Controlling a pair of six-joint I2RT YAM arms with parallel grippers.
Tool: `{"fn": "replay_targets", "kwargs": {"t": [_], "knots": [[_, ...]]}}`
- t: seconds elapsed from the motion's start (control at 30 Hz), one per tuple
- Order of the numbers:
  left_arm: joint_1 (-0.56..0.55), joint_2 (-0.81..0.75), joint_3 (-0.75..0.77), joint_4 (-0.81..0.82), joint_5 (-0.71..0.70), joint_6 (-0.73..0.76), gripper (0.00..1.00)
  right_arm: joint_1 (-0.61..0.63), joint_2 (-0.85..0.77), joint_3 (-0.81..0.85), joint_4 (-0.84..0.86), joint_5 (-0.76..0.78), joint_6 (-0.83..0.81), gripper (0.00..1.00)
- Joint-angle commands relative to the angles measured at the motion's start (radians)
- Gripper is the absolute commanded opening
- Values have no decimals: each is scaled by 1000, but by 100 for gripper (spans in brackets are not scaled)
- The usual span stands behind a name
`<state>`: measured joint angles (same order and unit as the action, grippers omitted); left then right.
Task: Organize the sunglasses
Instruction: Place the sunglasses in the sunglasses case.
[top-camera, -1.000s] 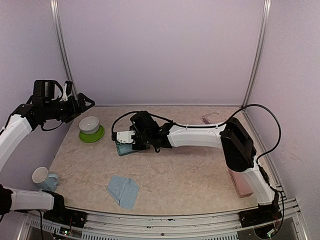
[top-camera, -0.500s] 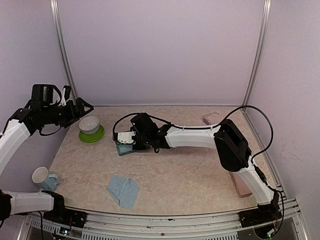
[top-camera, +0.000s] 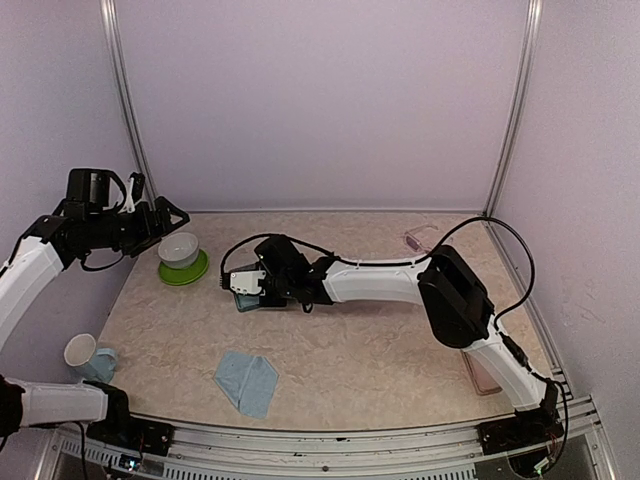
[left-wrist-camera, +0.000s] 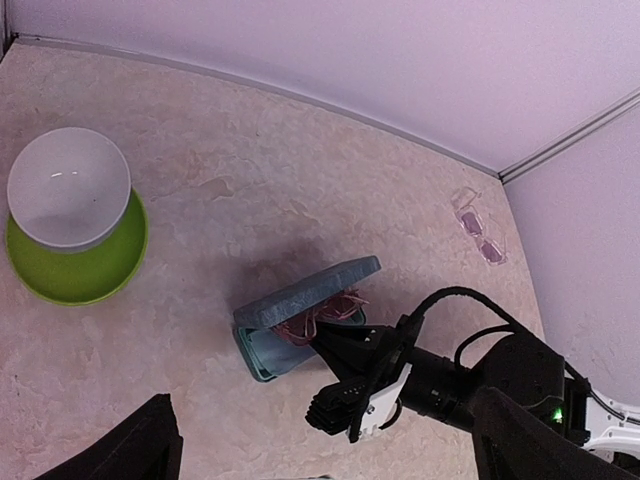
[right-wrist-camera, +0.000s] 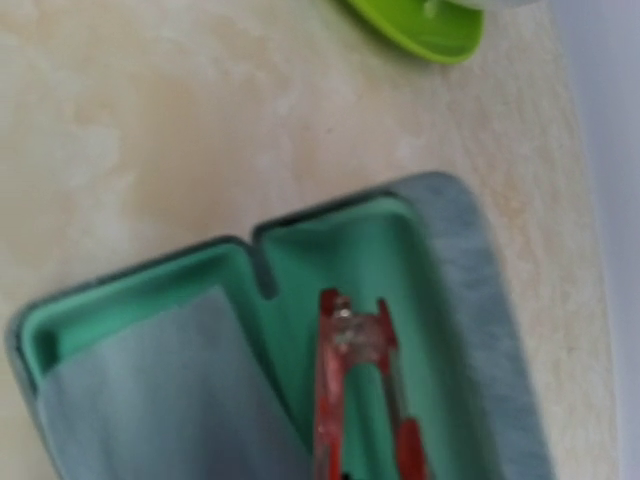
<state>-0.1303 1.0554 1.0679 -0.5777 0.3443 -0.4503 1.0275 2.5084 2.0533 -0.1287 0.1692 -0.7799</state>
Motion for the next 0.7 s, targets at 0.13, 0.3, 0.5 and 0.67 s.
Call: {"fn": "replay_targets", "kwargs": {"t": [0.13, 0.3, 0.5, 0.67], "knots": [[5, 8, 19, -9, 22, 9, 99, 11, 42, 20, 37, 29, 31, 0], [6, 9, 20, -6, 19, 7, 98, 12, 34, -6, 40, 41, 22, 0], [5, 9, 18, 2, 19, 3, 99, 14, 15, -32, 40, 29, 20, 11], [5, 9, 18, 9, 20, 2, 99, 19, 5, -37, 37, 19, 21, 19]]}}
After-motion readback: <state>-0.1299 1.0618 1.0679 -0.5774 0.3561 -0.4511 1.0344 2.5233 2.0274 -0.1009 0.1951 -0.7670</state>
